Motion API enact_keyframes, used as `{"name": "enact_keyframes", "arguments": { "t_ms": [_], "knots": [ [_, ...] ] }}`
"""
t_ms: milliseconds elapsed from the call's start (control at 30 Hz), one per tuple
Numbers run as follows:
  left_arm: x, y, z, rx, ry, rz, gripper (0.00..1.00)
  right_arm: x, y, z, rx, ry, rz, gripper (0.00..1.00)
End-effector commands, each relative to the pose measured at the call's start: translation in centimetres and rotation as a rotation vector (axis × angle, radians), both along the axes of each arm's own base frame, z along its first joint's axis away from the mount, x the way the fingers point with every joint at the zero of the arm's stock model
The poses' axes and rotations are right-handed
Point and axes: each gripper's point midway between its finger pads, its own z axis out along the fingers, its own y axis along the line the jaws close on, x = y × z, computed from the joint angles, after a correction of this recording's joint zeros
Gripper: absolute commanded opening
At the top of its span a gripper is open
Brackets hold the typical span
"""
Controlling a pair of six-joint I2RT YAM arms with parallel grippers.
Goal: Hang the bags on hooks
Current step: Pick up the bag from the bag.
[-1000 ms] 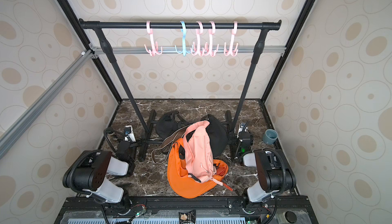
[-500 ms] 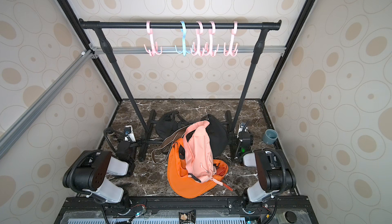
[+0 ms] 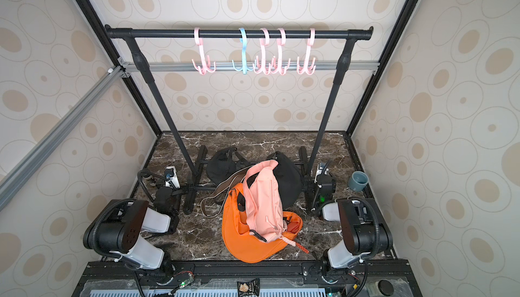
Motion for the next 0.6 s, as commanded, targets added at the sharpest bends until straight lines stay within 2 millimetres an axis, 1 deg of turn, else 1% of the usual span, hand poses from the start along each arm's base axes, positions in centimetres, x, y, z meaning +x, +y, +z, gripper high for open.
{"name": "enact_keyframes", "arguments": {
  "t_ms": [0,67,100,167,200,267,300,333,367,400,433,500,533,567],
  "knots": [
    [0.4,-0.2,0.6,0.013,-0.016,-0.011,1.0,0.3,0.3,1.0,-0.007,-0.03,0.02,1.0],
    [0.3,-0.1,0.6,0.01,-0.018,-0.012,1.0,0.3,0.5,2.1,-0.036,-0.053,0.009,1.0],
    [0.1,0.1,1.0,0.007,-0.03,0.001,1.0,0.1,0.5,3.3,-0.079,-0.042,-0.022,1.0],
    [-0.4,0.4,2.1,0.006,-0.048,0.027,1.0,-0.4,1.8,5.5,-0.12,0.0,-0.003,1.0],
    [0.0,0.6,2.7,0.01,-0.037,0.045,1.0,-0.6,2.5,7.2,-0.088,-0.03,-0.001,1.0],
    [0.6,0.8,3.6,0.022,-0.004,0.077,1.0,-1.2,4.3,10.2,0.064,-0.112,0.054,1.0],
    [1.0,0.5,4.8,0.019,-0.015,0.072,1.0,-1.7,4.8,11.8,0.179,-0.176,0.059,1.0],
    [1.0,0.3,6.5,-0.02,-0.06,0.069,1.0,-2.5,4.7,13.0,0.311,-0.227,0.023,1.0],
    [1.0,0.1,8.3,-0.052,-0.107,0.057,1.0,-3.3,4.2,13.5,0.422,-0.249,-0.037,1.0],
    [0.9,-0.1,10.5,-0.098,-0.168,0.046,1.0,-4.3,3.6,14.2,0.519,-0.262,-0.084,1.0],
    [0.6,0.2,12.5,-0.159,-0.224,0.057,1.0,-5.2,3.4,15.2,0.574,-0.285,-0.098,1.0],
    [-0.1,0.9,15.1,-0.326,-0.299,0.091,1.0,-6.1,4.4,18.4,0.598,-0.368,0.007,1.0],
    [-0.4,1.0,15.8,-0.419,-0.315,0.095,1.0,-6.6,5.3,19.9,0.611,-0.399,0.074,1.0],
    [-0.5,1.1,16.0,-0.506,-0.317,0.098,1.0,-6.9,6.3,21.1,0.621,-0.41,0.144,1.0]
  ]
}}
